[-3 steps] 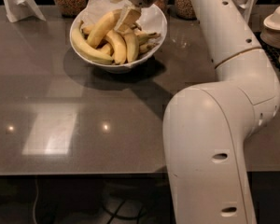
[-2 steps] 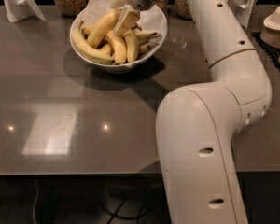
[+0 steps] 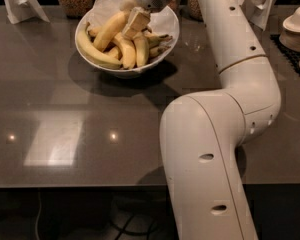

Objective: Pick banana from white bowl

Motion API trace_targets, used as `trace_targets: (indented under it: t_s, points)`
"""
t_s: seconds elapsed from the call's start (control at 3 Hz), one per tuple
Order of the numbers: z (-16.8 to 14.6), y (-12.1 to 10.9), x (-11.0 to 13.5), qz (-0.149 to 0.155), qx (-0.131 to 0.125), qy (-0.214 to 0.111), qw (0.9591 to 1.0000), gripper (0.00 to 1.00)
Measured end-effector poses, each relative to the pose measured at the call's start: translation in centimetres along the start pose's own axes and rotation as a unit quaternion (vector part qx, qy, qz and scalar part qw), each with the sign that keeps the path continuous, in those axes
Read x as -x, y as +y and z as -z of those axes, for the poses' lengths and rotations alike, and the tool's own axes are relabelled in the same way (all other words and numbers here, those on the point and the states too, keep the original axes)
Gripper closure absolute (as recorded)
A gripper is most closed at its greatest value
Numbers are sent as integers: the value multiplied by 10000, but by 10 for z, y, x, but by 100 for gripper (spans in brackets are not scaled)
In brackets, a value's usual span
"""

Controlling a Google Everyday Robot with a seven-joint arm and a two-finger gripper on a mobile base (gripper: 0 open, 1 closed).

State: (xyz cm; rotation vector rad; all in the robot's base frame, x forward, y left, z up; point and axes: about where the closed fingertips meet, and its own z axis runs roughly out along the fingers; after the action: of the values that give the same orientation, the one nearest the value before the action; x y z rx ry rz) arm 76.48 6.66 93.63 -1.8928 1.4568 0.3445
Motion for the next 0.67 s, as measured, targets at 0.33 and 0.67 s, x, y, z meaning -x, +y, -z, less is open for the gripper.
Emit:
trace_targets:
  t_s: [0.33, 0.67]
  points:
    - [1, 0, 0, -20, 10, -10, 10000, 51]
    - [-1, 1, -5, -344, 36, -75, 9994, 75]
